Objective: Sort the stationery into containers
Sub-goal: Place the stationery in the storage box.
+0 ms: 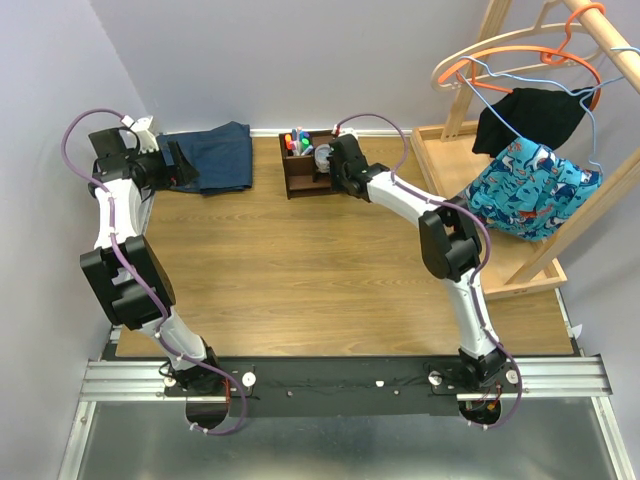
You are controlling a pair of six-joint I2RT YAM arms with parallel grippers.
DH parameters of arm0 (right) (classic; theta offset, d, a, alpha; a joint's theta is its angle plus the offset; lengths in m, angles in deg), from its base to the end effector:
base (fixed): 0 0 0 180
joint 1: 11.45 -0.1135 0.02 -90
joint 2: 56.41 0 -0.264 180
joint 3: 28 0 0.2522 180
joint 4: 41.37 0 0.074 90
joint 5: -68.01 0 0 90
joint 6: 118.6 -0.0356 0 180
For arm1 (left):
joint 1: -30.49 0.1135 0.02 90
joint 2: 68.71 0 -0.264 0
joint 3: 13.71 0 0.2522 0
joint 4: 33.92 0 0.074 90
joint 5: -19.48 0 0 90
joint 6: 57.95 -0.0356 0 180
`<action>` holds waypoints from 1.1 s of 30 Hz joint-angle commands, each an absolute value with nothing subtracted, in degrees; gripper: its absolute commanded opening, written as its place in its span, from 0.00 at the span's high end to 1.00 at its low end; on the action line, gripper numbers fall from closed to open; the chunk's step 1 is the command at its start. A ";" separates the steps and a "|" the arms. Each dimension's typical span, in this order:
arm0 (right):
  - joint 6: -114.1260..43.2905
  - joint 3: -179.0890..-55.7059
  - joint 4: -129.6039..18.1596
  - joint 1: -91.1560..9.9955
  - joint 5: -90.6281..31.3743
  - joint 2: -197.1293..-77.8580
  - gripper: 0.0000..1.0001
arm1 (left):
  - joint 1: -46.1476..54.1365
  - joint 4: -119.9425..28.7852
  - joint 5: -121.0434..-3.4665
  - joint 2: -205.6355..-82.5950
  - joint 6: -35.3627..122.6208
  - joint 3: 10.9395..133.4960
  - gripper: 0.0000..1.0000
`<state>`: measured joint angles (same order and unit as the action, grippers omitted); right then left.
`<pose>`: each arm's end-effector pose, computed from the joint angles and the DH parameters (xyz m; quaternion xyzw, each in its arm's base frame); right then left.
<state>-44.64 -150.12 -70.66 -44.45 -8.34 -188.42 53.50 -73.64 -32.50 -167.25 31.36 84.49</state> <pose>0.4485 0.2812 0.1977 -0.0818 0.8946 0.0792 0.4322 0.3671 0.1321 0.3074 -0.0310 0.8675 -0.2070 0.4513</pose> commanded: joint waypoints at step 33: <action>-44.78 -147.68 -68.05 -44.24 -5.99 -186.76 0.52 | 52.91 -71.94 -31.49 -165.30 33.45 82.23 0.01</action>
<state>-44.83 -150.16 -68.97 -44.45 -7.42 -188.99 53.24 -73.20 -32.47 -167.23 32.10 83.05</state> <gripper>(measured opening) 0.474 0.987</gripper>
